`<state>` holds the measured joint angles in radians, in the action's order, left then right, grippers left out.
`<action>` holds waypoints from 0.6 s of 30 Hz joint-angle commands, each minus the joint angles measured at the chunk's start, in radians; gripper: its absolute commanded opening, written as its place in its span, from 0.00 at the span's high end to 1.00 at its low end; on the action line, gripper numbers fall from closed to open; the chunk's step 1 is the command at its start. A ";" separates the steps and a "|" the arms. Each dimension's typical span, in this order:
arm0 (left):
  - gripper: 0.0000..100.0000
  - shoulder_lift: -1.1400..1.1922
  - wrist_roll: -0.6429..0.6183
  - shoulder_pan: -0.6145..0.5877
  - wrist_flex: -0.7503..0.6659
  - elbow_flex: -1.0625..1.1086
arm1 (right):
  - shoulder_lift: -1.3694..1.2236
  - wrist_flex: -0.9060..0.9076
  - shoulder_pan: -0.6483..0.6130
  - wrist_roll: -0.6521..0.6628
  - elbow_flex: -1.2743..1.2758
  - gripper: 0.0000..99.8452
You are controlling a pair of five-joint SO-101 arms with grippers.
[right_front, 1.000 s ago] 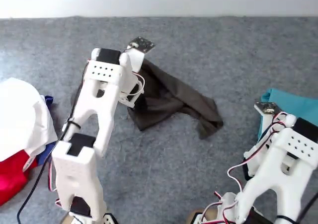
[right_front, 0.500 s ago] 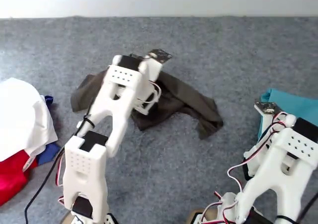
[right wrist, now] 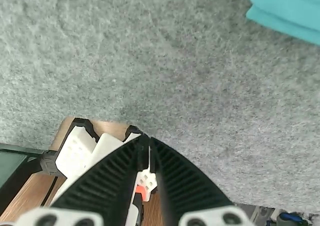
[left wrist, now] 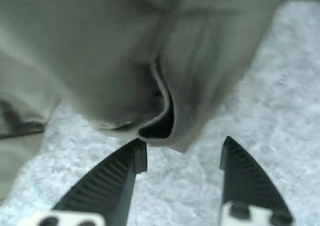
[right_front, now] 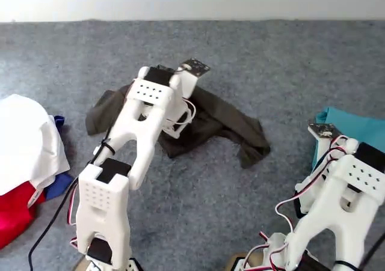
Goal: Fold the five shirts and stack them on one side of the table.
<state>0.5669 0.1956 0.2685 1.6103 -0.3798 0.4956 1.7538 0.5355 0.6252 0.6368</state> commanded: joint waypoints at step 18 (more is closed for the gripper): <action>0.82 0.089 -0.003 -0.034 -0.028 -0.039 | 0.025 0.035 -0.007 -0.009 -0.003 0.99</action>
<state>0.6697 0.1956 0.2302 1.5627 -0.3813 0.4956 1.7538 0.5355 0.6252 0.6368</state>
